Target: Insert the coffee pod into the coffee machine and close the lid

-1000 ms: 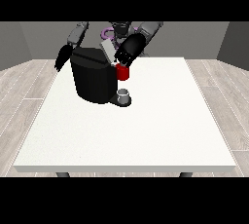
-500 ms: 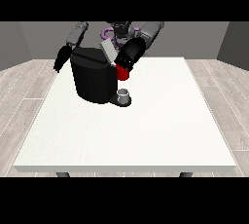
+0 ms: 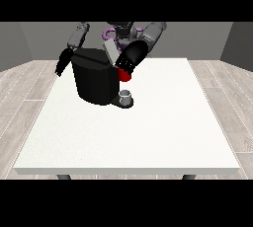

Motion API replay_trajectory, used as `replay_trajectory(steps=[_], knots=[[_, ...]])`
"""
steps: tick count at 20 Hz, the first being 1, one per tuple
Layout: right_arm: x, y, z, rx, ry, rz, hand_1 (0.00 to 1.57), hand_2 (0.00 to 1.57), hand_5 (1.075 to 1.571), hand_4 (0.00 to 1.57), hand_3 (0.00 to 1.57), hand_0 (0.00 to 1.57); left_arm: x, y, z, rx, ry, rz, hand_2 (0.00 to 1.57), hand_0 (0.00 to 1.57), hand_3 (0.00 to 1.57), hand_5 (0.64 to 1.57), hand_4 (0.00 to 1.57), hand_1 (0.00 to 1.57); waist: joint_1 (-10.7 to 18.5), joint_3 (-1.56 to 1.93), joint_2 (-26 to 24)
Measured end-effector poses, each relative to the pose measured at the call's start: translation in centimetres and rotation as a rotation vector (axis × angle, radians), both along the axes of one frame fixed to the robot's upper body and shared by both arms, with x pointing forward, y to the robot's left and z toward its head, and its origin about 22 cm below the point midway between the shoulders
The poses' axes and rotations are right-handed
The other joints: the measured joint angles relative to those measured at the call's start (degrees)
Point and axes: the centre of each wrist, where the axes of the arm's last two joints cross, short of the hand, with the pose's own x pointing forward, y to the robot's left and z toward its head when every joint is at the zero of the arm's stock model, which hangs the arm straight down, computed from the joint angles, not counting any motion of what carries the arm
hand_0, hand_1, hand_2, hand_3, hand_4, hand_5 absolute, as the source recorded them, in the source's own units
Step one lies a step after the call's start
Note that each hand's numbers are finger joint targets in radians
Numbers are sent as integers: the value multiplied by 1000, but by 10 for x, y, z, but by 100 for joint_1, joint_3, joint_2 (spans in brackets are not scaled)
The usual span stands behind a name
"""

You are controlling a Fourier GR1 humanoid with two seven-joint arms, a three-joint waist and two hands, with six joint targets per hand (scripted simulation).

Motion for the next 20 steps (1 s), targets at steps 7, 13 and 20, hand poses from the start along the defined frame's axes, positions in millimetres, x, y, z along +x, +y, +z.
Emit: replay_trajectory(steps=[7, 13, 20], knots=[[3, 2, 6, -22, -12, 11, 0, 0, 1571, 160, 0, 0, -2, 11, 4, 20, -43, 3, 1115, 1144, 841, 1571, 0, 1144, -74, -7, 101], [3, 4, 9, -29, -17, 6, 0, 0, 1571, 147, 0, 0, -5, 21, 11, 66, -87, -4, 871, 742, 653, 1571, 0, 742, -133, 2, 161], [0, 12, 11, -35, -24, 16, 0, 0, 1571, 90, 0, 0, -6, 28, 15, 100, -136, 49, 565, 0, 474, 1571, 0, 0, -208, 14, 180]])
